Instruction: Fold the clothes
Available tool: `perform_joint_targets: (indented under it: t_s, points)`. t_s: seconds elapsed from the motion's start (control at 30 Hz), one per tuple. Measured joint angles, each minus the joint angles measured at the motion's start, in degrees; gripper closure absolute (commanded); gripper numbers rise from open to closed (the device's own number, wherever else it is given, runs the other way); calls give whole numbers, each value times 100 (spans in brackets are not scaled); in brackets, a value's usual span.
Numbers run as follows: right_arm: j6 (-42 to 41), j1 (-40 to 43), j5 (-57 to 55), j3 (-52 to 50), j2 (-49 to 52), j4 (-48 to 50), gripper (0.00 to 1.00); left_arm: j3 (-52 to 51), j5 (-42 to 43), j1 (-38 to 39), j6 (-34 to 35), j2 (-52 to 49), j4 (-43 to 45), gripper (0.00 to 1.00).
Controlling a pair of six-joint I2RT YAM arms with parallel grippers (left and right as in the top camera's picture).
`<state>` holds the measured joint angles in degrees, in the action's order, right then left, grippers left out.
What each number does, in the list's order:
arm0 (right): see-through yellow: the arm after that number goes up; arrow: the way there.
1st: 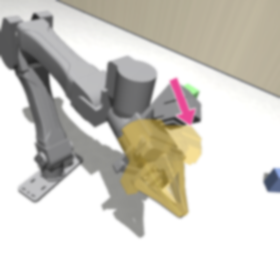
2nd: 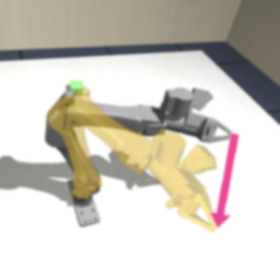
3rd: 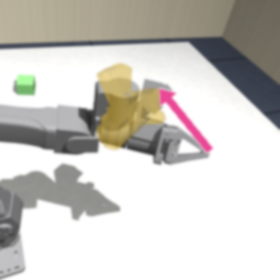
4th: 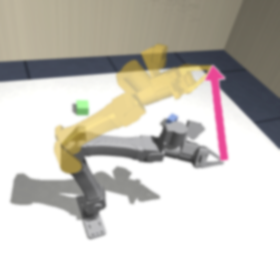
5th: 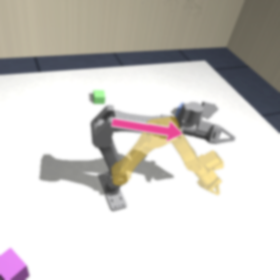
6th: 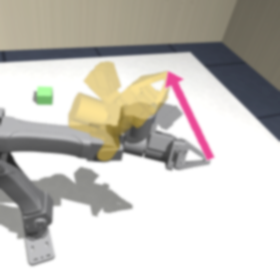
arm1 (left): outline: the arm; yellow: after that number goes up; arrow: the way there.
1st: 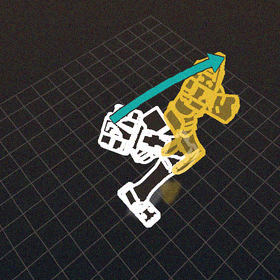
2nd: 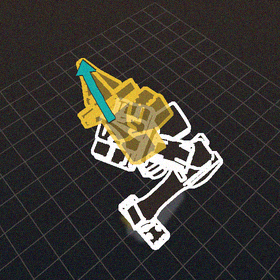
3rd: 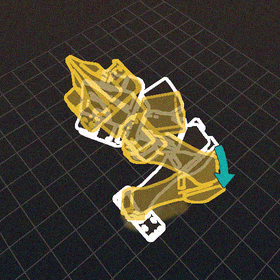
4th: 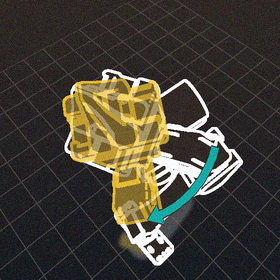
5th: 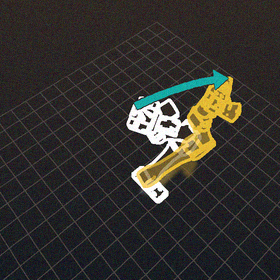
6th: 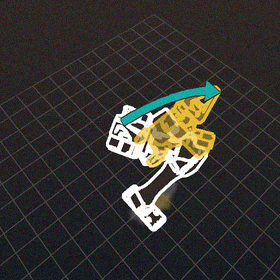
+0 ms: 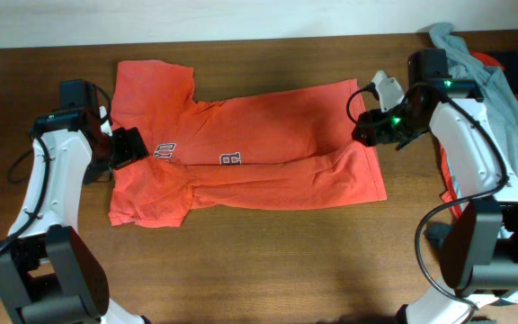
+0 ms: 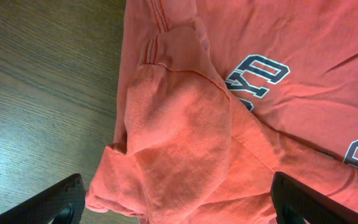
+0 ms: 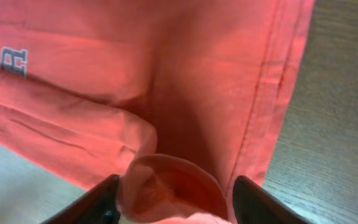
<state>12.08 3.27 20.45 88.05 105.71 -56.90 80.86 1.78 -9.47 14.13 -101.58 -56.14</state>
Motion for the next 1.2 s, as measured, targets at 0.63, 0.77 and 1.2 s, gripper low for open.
perform_joint_targets:
  t_s: [0.63, 0.77, 1.2]
  points:
    - [-278, 68, -28, 0, 2, -417, 47, 0, 39, 0, 0, 0, -24, 5]
    - [238, 81, 538, 0, 11, -702, 37, 0, 37, 0, 0, 0, -24, 5]
    - [-240, 68, 31, -2, 87, -728, 59, 0, 39, 0, 0, 2, -103, 5]
